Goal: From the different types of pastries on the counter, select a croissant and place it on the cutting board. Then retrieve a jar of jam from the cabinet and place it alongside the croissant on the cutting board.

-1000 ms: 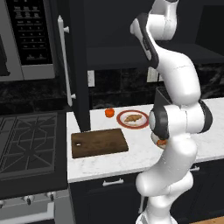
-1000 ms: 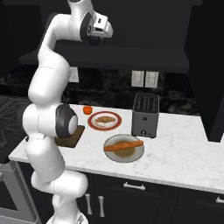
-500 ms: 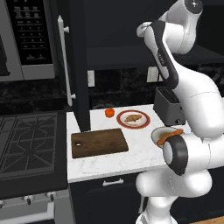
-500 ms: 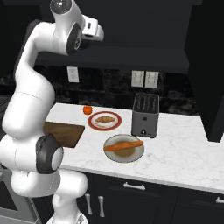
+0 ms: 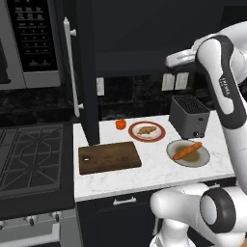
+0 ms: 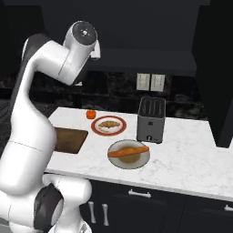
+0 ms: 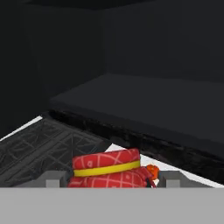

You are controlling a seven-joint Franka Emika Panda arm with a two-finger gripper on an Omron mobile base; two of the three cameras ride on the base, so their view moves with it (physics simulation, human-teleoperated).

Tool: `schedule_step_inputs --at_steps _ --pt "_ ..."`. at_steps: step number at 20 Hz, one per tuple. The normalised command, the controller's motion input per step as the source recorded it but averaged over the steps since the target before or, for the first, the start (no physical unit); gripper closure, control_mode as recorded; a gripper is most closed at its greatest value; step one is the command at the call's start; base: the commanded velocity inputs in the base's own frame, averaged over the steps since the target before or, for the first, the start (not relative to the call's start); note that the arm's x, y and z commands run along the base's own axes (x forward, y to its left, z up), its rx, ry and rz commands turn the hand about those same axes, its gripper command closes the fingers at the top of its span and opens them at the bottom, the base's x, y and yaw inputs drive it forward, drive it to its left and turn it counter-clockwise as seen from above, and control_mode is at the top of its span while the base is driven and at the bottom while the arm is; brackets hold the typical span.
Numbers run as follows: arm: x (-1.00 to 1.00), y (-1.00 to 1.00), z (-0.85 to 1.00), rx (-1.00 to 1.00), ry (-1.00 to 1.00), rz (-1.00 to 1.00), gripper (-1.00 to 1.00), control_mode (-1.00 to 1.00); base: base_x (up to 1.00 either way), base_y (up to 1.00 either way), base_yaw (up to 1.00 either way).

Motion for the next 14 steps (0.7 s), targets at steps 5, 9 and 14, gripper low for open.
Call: schedule_step_inputs --at_steps 5,9,14 --pt "-1.00 0.28 -0.63 0.00 0.00 0.46 1.00 -1.00 0.00 0.00 0.00" --pt "-0.50 0.11 -0.27 -0.01 0.00 0.22 1.00 -1.00 0.00 0.00 0.00" --pt "-0.03 0.30 0.00 0.07 -0.07 0.05 1.00 -1.00 0.00 0.00 0.00"
